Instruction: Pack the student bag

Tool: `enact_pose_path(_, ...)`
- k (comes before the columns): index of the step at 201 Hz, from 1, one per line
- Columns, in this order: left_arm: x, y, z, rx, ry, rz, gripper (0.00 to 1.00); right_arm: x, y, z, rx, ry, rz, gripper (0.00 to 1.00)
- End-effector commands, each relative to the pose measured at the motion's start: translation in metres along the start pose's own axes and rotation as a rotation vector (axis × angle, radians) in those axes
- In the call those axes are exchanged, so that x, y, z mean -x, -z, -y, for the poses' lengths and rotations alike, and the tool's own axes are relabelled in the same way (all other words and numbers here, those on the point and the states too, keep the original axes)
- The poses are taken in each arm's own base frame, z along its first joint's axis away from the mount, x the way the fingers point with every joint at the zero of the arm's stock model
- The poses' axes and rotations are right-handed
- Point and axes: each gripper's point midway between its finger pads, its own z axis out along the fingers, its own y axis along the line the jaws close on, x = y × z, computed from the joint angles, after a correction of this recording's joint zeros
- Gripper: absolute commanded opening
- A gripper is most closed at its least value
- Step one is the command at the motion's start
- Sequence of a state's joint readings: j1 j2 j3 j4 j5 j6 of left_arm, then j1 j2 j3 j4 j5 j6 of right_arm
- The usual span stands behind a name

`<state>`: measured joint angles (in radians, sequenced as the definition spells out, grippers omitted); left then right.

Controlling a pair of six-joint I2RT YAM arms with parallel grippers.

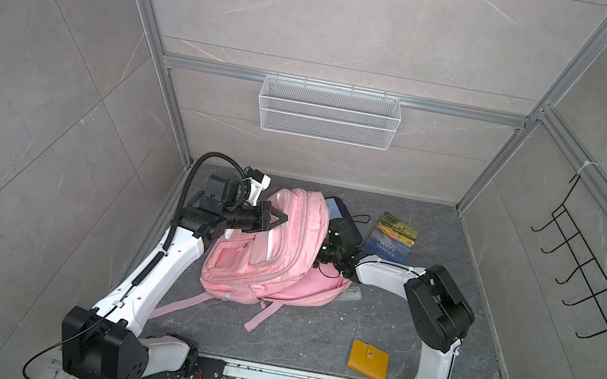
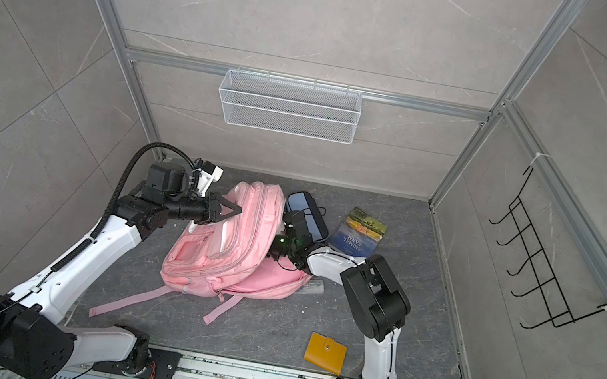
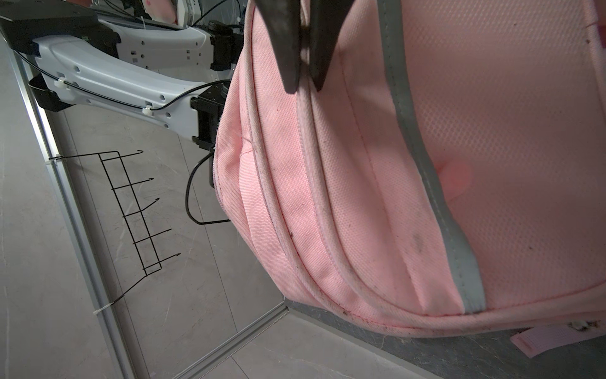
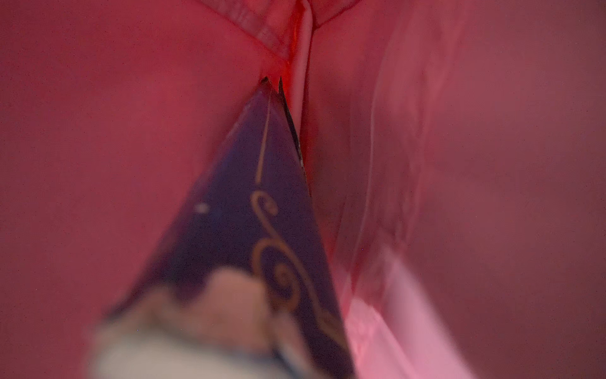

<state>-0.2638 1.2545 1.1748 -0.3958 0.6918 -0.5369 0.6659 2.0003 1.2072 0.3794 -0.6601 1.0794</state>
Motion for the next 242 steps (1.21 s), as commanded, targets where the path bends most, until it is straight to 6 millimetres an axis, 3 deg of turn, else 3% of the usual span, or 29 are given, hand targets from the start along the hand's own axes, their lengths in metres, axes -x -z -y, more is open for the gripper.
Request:
enact_pose_path(1, 0.030, 0.014, 0.039, -0.116, -0.142, 0.124, 0.00, 0.017, -0.013, -0.013, 0.060, 0.010, 0.029, 0.04)
enact_pose_path(29, 0.028, 0.014, 0.015, 0.002, -0.117, 0.135, 0.00, 0.021, -0.013, -0.008, 0.032, 0.000, 0.050, 0.22)
enact_pose_path(49, 0.024, 0.014, 0.000, 0.075, -0.108, 0.117, 0.00, 0.022, -0.002, -0.015, -0.008, 0.048, 0.048, 0.49)
enact_pose_path(75, 0.026, 0.018, -0.011, 0.128, -0.097, 0.128, 0.00, 0.034, 0.028, -0.034, -0.030, 0.092, 0.102, 0.79)
enact_pose_path(80, 0.027, 0.019, -0.015, 0.141, -0.092, 0.131, 0.00, 0.035, 0.035, -0.036, -0.034, 0.093, 0.112, 0.90)
enact_pose_path(81, 0.027, 0.019, -0.016, 0.145, -0.090, 0.131, 0.00, 0.036, 0.038, -0.037, -0.034, 0.094, 0.118, 0.96)
enact_pose_path(85, 0.027, 0.021, -0.018, 0.155, -0.086, 0.134, 0.00, 0.036, 0.042, -0.036, -0.040, 0.091, 0.124, 0.99)
enact_pose_path(107, 0.026, 0.024, -0.037, 0.223, -0.052, 0.132, 0.00, 0.036, 0.073, -0.031, -0.099, 0.080, 0.162, 1.00)
enact_pose_path(144, 0.016, 0.016, -0.059, 0.273, -0.052, 0.093, 0.00, 0.028, 0.129, 0.006, -0.266, -0.002, 0.213, 1.00)
enact_pose_path(167, 0.003, 0.004, -0.076, 0.301, -0.036, 0.038, 0.00, 0.037, 0.182, 0.034, -0.405, -0.050, 0.290, 1.00)
enact_pose_path(193, -0.012, -0.008, -0.106, 0.431, 0.004, 0.006, 0.00, 0.061, 0.250, 0.068, -0.530, -0.109, 0.377, 1.00)
enact_pose_path(204, -0.016, -0.009, -0.114, 0.492, 0.001, -0.001, 0.09, 0.070, 0.276, 0.080, -0.578, -0.122, 0.413, 1.00)
enact_pose_path(212, -0.016, -0.009, -0.115, 0.542, -0.022, 0.006, 0.23, 0.076, 0.294, 0.090, -0.613, -0.134, 0.436, 1.00)
enact_pose_path(230, -0.010, -0.010, -0.104, 0.602, -0.091, 0.033, 0.57, 0.086, 0.327, 0.109, -0.656, -0.180, 0.489, 1.00)
enact_pose_path(242, -0.006, -0.018, -0.091, 0.619, -0.149, 0.025, 0.71, 0.093, 0.341, 0.122, -0.671, -0.206, 0.519, 1.00)
